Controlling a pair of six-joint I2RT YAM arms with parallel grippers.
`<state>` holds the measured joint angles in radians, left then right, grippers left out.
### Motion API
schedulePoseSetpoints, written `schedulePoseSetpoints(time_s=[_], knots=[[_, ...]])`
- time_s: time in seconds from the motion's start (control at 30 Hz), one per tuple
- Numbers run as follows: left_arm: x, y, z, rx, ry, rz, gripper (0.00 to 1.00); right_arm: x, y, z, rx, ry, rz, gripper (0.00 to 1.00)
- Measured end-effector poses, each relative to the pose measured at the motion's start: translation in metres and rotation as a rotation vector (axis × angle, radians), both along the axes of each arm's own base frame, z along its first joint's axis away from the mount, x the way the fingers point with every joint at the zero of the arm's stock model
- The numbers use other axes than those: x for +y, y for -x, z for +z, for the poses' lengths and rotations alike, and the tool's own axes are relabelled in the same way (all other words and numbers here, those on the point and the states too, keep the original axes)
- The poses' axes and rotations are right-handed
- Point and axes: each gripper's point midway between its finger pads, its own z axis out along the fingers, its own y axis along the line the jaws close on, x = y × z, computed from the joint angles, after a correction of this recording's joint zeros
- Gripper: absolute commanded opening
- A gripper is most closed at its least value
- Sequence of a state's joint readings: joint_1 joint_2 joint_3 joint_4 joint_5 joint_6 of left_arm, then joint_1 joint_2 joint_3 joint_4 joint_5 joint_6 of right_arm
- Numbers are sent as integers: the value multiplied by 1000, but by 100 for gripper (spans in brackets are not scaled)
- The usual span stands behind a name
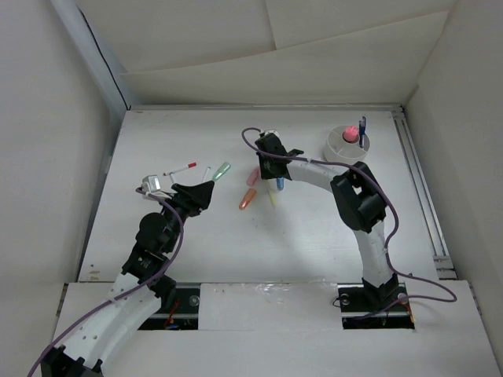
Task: Sort the stationery into containers
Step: Grab a piece of stationery with the right arm, then place the stationery into the container
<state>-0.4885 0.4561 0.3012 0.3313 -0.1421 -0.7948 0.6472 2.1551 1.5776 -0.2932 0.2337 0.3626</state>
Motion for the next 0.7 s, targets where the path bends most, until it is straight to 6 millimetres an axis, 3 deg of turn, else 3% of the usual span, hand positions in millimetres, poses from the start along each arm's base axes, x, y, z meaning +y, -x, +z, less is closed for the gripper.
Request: schedulePoseSetpoints(time_s=[0.27,0.37,0.43,0.53,0.6,0.7], knots=[[0,0,0,0,0,0,59,-3,-5,10,-6,0,1,0],[0,0,0,0,0,0,59,-7,-7,24,-18,-14,0,0],[0,0,0,1,-1,-3,59,-10,-11,49,-53,-50,-2,0],[-1,0,-2,6,-4,-5,59,-29,-25,104,-146,-127,-30,0],[-2,0,-3,9,-5,-9,59,-54,-37,147,-225,-182,-71,0],[-3,0,-4,13,-7,-14,59,-117,-60,206,-354,-243,-183,0]])
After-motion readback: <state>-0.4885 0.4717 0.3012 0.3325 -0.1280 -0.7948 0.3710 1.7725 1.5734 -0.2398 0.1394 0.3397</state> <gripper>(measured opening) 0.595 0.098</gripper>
